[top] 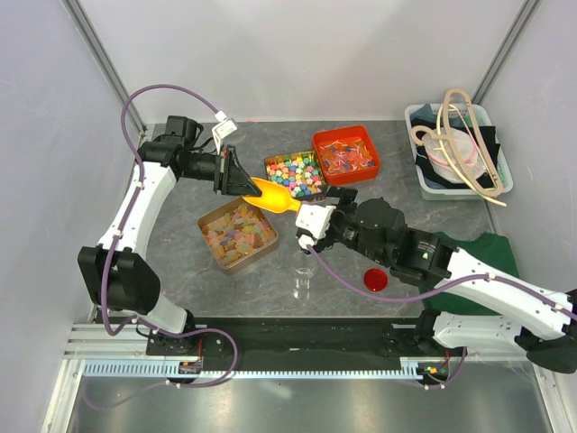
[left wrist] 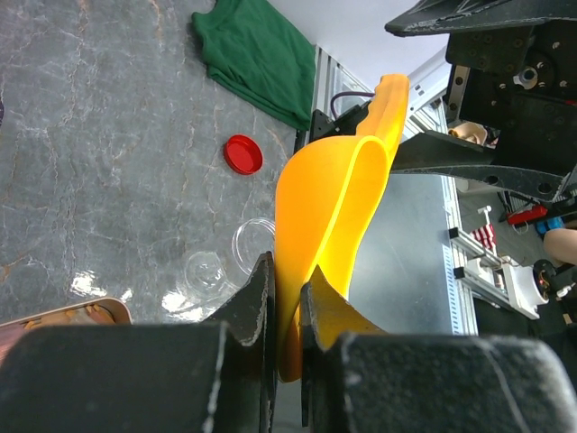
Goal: Pack the candies
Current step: Pick up the spatula from the center of the board.
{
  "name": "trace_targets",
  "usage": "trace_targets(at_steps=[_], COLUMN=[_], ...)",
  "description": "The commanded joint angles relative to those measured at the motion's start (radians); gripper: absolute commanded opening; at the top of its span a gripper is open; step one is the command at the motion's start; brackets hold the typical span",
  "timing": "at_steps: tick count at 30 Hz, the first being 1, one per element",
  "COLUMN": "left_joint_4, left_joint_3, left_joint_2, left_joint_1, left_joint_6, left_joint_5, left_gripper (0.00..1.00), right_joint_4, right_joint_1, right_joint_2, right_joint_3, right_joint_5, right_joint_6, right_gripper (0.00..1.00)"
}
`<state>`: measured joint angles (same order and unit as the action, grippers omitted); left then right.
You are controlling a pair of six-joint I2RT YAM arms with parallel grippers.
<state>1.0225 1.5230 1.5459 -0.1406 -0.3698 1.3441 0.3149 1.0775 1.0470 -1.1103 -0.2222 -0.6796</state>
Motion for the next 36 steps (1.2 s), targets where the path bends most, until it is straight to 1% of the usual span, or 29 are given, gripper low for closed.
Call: trace_targets(at_steps=[1, 7, 10, 12, 18, 19, 21, 27, 30, 31, 34, 36], left_joint_4=[0.037, 0.05, 0.053, 0.056, 0.065, 0.065, 0.067, 0.07, 0.07, 0.07, 0.07, 0.071], left_joint_3=[0.042, 0.049, 0.052, 0.052, 0.058, 0.058, 0.06, 0.065, 0.068, 0.068, 0.068, 0.069], left_joint_2=[-0.007, -0.01, -0.007, -0.006, -0.003, -0.004, -0.003, 0.0, 0.003, 0.005, 0.01, 0.014], left_joint_1=[0.004, 0.004, 0.004, 0.004, 0.004, 0.004, 0.004, 0.004, 0.004, 0.004, 0.006, 0.006], left_joint_6=[-0.058, -0.073, -0.077, -0.08, -0.089, -0.09, -0.092, -0.093, -0.093, -0.093, -0.095, -0.092], left_joint_5=[0.059, 0.066, 0.067, 0.067, 0.072, 0.072, 0.075, 0.075, 0.075, 0.075, 0.072, 0.07], left_gripper=[0.02, 0.02, 0.02, 0.02, 0.02, 0.02, 0.02, 0.02, 0.02, 0.02, 0.02, 0.02], right_joint_4=[-0.089, -0.117, -0.123, -0.128, -0.143, -0.143, -0.143, -0.142, -0.143, -0.143, -0.152, -0.154], right_joint_1=[-0.016, -0.05, -0.057, -0.06, -0.07, -0.071, -0.071, -0.071, -0.073, -0.073, -0.071, -0.071], right_joint_2=[0.013, 0.021, 0.027, 0.034, 0.048, 0.051, 0.054, 0.051, 0.051, 0.051, 0.053, 0.051], right_joint_3=[0.023, 0.052, 0.058, 0.059, 0.063, 0.063, 0.061, 0.067, 0.075, 0.079, 0.089, 0.089], right_joint_5=[0.007, 0.034, 0.046, 0.05, 0.064, 0.067, 0.07, 0.072, 0.076, 0.076, 0.067, 0.063], right_joint_6=[-0.002, 0.009, 0.017, 0.015, 0.025, 0.028, 0.032, 0.04, 0.04, 0.037, 0.037, 0.037], right_gripper=[0.91, 0.86, 0.8, 0.77, 0.74, 0.67, 0.6, 0.6, 0.51, 0.42, 0.29, 0.24])
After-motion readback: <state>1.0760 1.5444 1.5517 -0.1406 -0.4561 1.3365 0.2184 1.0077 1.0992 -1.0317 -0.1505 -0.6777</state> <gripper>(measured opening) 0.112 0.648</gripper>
